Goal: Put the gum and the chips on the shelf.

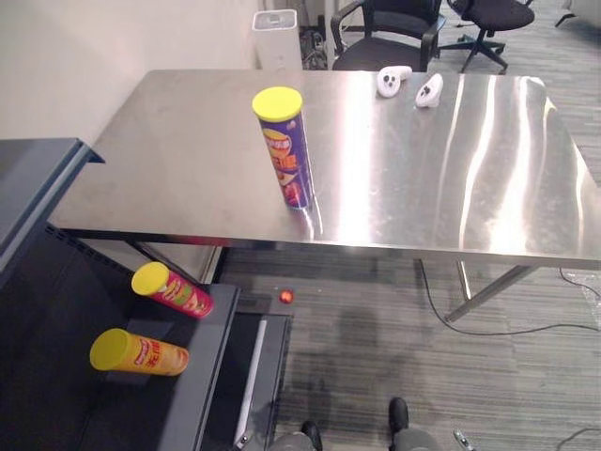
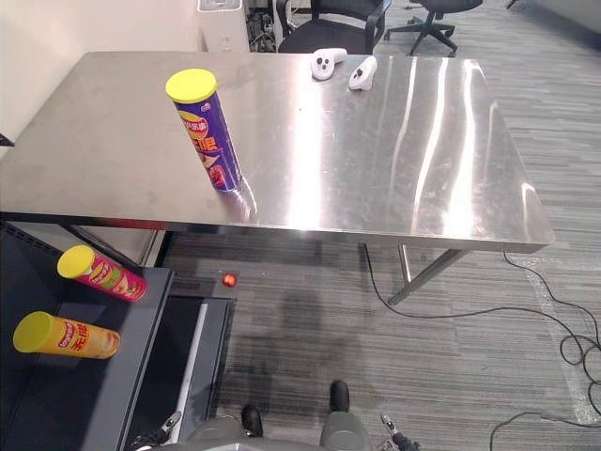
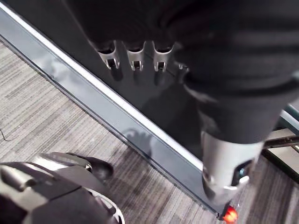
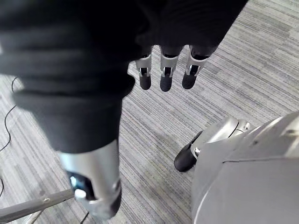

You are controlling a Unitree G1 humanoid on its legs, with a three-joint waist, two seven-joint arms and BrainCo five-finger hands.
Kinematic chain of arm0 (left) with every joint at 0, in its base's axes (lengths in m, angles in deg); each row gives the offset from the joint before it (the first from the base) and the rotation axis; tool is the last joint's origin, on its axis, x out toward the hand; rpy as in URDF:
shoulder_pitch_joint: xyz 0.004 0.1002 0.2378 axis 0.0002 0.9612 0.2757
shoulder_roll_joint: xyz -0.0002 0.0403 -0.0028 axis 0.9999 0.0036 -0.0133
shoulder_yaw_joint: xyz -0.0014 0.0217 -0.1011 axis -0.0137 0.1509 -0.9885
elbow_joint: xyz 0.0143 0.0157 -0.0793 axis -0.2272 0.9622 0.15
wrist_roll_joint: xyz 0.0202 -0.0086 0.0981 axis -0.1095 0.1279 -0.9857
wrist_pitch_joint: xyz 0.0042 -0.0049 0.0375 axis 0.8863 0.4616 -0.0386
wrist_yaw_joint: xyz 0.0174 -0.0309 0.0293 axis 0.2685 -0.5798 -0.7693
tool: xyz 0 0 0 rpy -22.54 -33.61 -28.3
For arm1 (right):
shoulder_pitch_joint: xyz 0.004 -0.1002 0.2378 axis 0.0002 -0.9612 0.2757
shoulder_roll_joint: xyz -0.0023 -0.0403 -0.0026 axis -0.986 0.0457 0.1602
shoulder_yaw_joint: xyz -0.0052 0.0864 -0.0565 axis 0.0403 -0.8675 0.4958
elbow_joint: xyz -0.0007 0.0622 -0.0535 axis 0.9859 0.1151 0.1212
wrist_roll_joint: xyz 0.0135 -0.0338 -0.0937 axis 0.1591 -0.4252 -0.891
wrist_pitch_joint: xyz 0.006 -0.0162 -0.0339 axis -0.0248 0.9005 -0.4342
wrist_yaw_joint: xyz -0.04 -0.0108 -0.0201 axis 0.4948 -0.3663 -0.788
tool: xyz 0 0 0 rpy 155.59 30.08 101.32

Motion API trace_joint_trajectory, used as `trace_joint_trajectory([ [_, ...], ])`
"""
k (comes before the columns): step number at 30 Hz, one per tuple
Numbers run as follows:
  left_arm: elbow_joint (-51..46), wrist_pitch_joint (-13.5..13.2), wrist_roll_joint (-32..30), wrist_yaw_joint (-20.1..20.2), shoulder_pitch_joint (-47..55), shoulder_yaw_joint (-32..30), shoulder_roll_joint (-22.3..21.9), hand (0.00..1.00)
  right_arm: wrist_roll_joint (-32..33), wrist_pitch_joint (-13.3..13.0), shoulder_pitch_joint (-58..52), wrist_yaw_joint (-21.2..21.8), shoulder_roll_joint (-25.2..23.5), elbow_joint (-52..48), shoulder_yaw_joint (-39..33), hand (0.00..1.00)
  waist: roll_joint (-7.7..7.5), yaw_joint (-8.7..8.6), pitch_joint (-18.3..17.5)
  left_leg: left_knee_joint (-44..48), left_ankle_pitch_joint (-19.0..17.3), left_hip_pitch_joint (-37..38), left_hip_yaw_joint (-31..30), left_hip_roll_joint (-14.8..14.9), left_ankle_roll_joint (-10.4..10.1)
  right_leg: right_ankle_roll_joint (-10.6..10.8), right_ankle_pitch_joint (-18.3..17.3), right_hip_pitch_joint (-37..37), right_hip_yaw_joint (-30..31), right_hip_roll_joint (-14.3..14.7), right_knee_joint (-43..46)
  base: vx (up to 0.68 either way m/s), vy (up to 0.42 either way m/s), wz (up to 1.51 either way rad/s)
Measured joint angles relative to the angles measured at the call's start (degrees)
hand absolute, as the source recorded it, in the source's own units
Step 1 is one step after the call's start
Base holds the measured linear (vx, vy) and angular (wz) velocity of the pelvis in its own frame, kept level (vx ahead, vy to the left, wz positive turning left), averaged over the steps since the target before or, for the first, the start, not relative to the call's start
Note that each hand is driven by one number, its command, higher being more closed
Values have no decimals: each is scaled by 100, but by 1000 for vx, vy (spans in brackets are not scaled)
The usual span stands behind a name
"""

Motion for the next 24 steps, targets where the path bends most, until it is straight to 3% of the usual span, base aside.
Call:
trace_joint_trajectory([
  [7, 45, 23, -8, 131, 8, 225, 206, 0, 50, 21, 20, 177, -1, 231, -288, 0, -200, 4, -85, 32, -22, -40, -27, -97, 69, -32, -26, -162, -124, -104, 247, -78, 17, -2],
  [10, 81, 28, -22, 162, 31, 150, 220, 0, 268, 54, -59, 164, -7, 291, -756, 0, -224, -2, -217, 17, 7, -107, -151, -129, 114, -21, 15, -67, -244, -164, 25, -53, -2, 18],
  [14, 99, 37, -27, 169, 108, -256, 175, 0, 913, 42, 1, 3, 67, 235, -1887, 0, -229, 4, -455, -112, 46, -103, -184, -193, 147, -6, 227, 87, -328, -187, -418, 2, -6, 5],
  [18, 99, 75, -31, 176, 127, -665, 10, 0, 1535, -30, 131, -325, 526, -33, -3061, 0, -197, -19, -616, -271, 73, 77, -236, -242, 150, 21, 296, 286, -499, -202, -526, 58, -1, 7],
  [21, 97, 80, -32, 175, 118, -744, -18, 0, 1729, -115, 292, -549, 975, -308, -3549, 0, -169, -49, -767, -278, 72, 90, -348, -254, 152, 14, 288, 357, -657, -214, -530, 42, 5, 16],
  [24, 97, 79, -34, 172, 121, -727, -4, 0, 1732, -180, 520, -819, 1365, -1005, -3647, 0, -245, -151, -824, -279, 73, 91, -452, -266, 156, -4, 270, 405, -755, -231, -529, -1, -16, 15],
])
